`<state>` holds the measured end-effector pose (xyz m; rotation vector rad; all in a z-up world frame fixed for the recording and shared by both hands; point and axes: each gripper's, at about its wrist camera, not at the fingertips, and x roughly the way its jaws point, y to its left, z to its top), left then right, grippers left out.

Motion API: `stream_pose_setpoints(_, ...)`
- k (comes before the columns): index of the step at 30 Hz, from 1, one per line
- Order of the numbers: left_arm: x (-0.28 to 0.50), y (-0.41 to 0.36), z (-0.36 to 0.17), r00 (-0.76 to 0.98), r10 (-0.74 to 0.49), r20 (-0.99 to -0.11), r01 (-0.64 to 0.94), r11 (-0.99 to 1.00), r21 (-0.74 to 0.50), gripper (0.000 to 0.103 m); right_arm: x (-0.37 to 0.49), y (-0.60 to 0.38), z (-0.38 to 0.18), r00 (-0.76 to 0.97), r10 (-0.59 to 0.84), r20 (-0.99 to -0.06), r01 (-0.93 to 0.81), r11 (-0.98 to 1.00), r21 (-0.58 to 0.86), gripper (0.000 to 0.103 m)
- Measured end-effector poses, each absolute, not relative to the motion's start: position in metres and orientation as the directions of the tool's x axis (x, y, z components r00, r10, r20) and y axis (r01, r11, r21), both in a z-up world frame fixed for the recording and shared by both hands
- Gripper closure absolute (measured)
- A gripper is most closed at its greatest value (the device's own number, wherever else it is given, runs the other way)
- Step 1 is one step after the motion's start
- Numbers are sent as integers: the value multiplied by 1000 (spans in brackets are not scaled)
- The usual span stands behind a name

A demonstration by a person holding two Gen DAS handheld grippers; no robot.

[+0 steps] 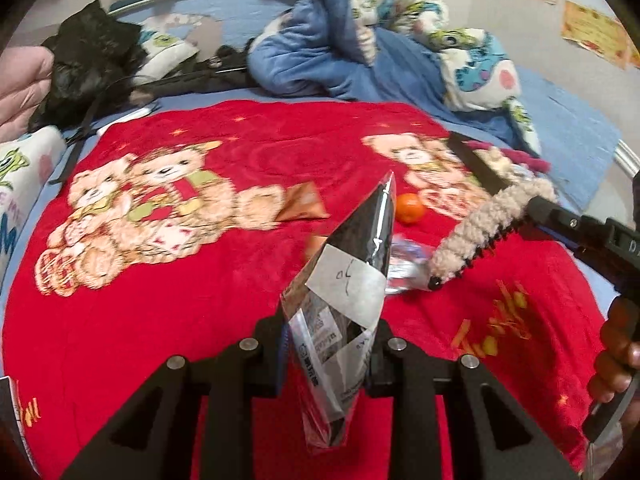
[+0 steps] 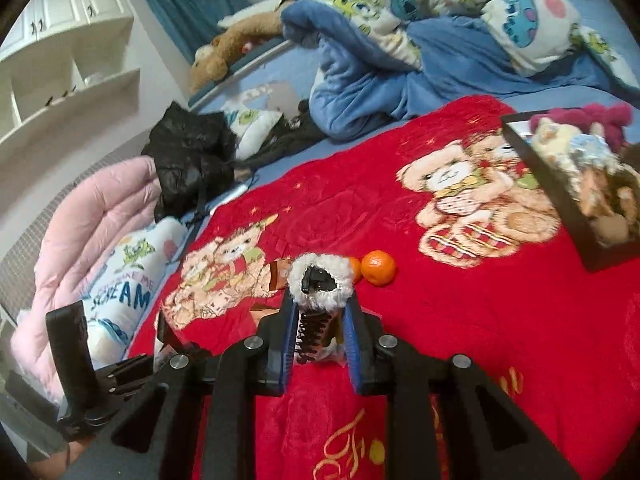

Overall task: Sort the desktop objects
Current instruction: 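Carry the plastic package and white scrunchie over the black tray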

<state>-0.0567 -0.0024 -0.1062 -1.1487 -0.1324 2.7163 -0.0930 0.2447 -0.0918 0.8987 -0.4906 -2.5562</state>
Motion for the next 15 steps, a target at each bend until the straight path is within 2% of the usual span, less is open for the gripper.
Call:
stream_pose_setpoints(6,-37,28,-93,-672,283,-685,-233,-958,-167,75,-51,273,-90,-762,-427,-488,180,-862,474,82)
stream_pose_setpoints(15,-21,90,-93,-586,418,-695,-381,-898,-219,75,19,338,-89,-831,-264,-490,5,-884,467,82)
